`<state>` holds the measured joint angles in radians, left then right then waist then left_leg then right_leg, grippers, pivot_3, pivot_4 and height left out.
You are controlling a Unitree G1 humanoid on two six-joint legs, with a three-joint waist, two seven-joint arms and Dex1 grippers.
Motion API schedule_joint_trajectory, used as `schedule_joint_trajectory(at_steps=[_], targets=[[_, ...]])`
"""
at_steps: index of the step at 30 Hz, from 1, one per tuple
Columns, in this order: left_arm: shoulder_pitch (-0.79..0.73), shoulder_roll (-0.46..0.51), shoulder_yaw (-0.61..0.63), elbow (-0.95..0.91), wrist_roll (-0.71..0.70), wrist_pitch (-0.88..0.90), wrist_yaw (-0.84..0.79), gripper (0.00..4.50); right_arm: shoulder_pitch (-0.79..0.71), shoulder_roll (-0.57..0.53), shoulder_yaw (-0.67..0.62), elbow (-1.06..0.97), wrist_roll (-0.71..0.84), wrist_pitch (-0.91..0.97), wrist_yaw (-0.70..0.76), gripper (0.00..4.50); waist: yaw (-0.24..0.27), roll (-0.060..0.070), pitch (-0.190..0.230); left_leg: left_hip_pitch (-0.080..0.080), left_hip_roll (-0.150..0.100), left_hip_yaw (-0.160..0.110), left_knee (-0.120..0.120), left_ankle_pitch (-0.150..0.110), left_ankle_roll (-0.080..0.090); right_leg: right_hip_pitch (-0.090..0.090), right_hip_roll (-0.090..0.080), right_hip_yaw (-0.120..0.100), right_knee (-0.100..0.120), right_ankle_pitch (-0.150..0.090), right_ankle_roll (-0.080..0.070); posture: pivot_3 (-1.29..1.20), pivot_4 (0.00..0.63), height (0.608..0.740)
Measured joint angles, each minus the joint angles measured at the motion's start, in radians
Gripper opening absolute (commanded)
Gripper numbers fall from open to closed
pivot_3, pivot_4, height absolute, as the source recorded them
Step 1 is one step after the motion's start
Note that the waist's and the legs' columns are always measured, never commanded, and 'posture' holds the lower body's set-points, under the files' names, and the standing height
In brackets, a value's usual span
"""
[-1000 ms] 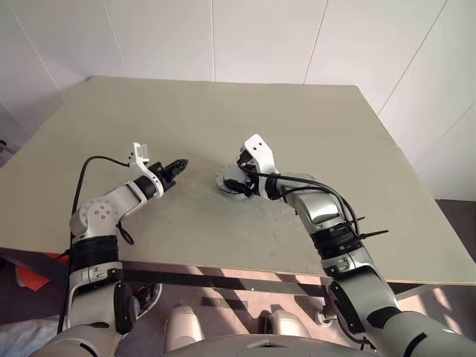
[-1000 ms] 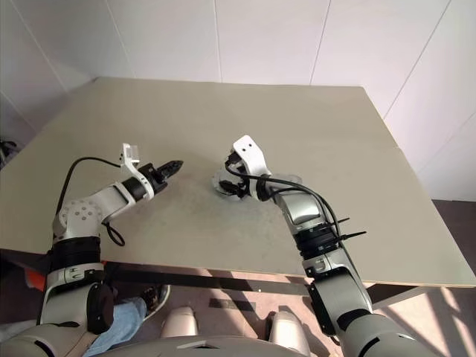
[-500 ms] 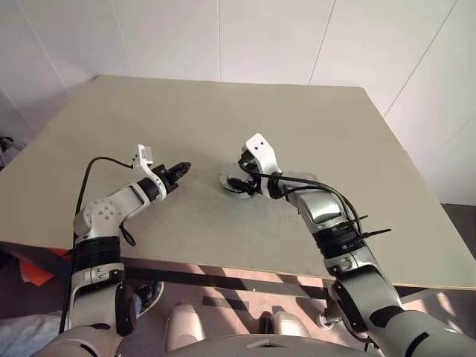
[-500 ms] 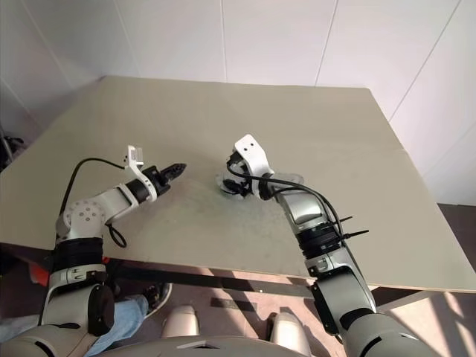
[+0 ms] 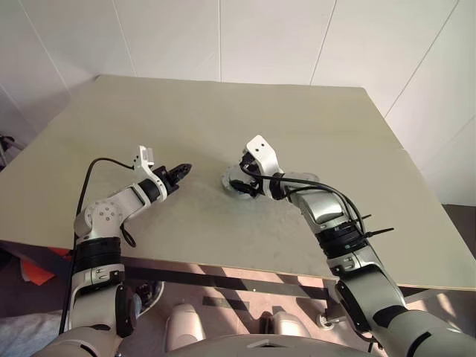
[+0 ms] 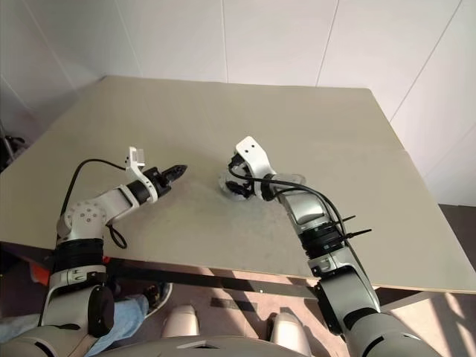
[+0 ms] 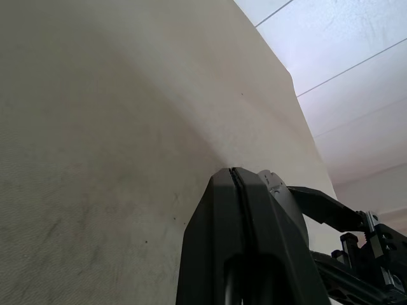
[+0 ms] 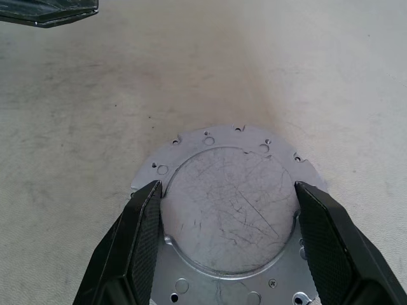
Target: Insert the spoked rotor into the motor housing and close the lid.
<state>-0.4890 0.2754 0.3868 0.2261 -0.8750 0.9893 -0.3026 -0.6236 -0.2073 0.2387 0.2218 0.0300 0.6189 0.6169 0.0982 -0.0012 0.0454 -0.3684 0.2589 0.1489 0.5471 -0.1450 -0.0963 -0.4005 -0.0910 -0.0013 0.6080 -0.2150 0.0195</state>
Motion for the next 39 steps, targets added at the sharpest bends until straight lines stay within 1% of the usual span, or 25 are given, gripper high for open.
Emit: schedule_joint_trajectory(at_steps=[10, 18, 32, 39], targets=[[0.002, -0.004, -0.001, -0.008, 0.0, 0.0, 0.0, 0.02, -0.014, 0.002, -0.002, 0.063, 0.003, -0.044, -0.006, 3.17, 0.0, 0.0, 0.0, 0.003, 0.0, -0.001, 0.004, 0.0, 0.0, 0.004, 0.0, 0.0, 0.003, 0.0, 0.0, 0.0, 0.0, 0.74], [0.02, -0.009, -0.001, -0.016, 0.0, 0.001, 0.002, 0.02, -0.021, 0.0, -0.009, 0.102, 0.003, -0.056, -0.008, 3.17, 0.0, 0.0, 0.0, 0.005, 0.0, -0.002, 0.014, -0.002, 0.003, 0.008, -0.002, 0.0, 0.008, 0.0, 0.0, 0.0, 0.0, 0.74], [0.02, -0.02, -0.003, -0.019, 0.0, 0.001, 0.002, 0.02, -0.021, -0.003, -0.028, 0.089, 0.025, -0.022, -0.012, 3.17, 0.004, 0.0, 0.0, 0.003, 0.0, -0.002, 0.015, -0.003, 0.004, 0.009, -0.002, 0.0, 0.007, 0.0, 0.0, 0.0, 0.0, 0.74], [0.02, -0.021, -0.008, -0.018, 0.002, 0.001, 0.001, 0.02, -0.021, -0.011, -0.032, 0.056, 0.044, 0.018, -0.011, 3.17, 0.005, 0.001, 0.0, 0.0, 0.0, -0.002, 0.015, -0.003, 0.004, 0.005, -0.002, 0.0, 0.007, 0.0, 0.0, 0.0, 0.0, 0.74]])
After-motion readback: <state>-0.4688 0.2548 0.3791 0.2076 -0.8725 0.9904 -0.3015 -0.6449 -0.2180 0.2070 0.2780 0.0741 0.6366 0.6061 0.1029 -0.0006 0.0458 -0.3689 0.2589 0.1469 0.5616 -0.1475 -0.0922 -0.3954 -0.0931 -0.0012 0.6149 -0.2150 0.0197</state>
